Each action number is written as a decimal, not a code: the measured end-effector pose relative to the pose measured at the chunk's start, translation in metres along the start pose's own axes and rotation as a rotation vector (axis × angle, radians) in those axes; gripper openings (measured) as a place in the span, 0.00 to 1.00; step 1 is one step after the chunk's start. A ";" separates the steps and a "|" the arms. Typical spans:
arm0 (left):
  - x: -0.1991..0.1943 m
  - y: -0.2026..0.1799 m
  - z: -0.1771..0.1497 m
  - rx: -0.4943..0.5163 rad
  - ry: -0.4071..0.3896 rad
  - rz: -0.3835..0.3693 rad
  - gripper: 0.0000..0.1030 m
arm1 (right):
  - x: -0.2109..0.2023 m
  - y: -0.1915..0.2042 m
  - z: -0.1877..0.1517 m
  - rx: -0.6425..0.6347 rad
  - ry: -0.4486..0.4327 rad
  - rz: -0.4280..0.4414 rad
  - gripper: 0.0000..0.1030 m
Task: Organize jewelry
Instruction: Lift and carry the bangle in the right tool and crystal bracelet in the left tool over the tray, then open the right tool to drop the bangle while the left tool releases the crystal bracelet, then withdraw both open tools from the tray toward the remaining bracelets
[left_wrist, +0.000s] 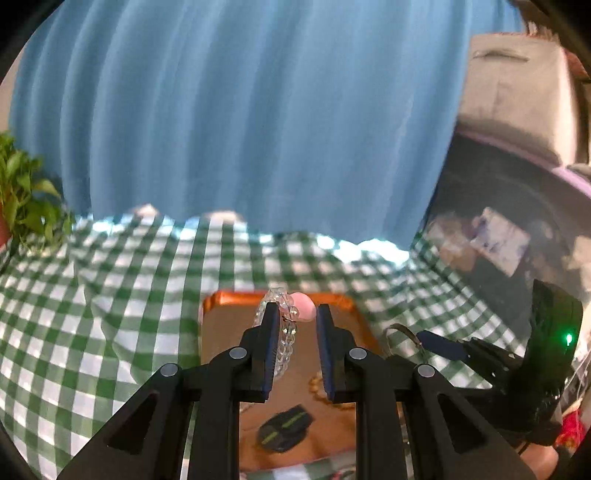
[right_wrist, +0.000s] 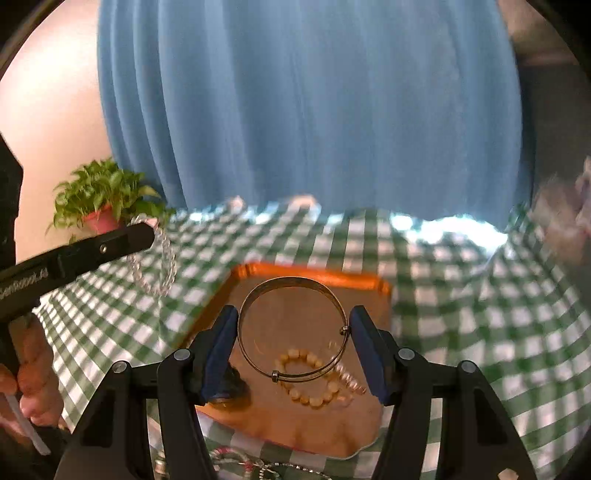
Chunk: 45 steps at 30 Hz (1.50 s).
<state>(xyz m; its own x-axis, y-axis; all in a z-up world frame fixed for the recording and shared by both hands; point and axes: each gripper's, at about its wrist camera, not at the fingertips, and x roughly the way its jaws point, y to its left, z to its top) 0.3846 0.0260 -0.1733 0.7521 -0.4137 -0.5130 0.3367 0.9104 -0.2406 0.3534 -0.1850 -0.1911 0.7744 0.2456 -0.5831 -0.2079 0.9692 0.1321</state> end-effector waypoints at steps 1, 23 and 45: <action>0.007 0.005 -0.004 0.003 0.011 -0.006 0.20 | 0.010 -0.002 -0.007 0.002 0.010 0.006 0.56; 0.113 0.055 -0.045 -0.042 0.303 0.072 0.20 | 0.073 0.012 -0.059 -0.031 0.228 0.104 0.57; 0.024 0.033 -0.051 -0.066 0.205 0.208 0.81 | 0.027 0.004 -0.046 0.070 0.139 0.057 0.83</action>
<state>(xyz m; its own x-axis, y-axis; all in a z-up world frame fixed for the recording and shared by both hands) 0.3845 0.0459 -0.2358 0.6688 -0.2173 -0.7110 0.1445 0.9761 -0.1624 0.3459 -0.1754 -0.2436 0.6715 0.3001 -0.6776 -0.2033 0.9539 0.2210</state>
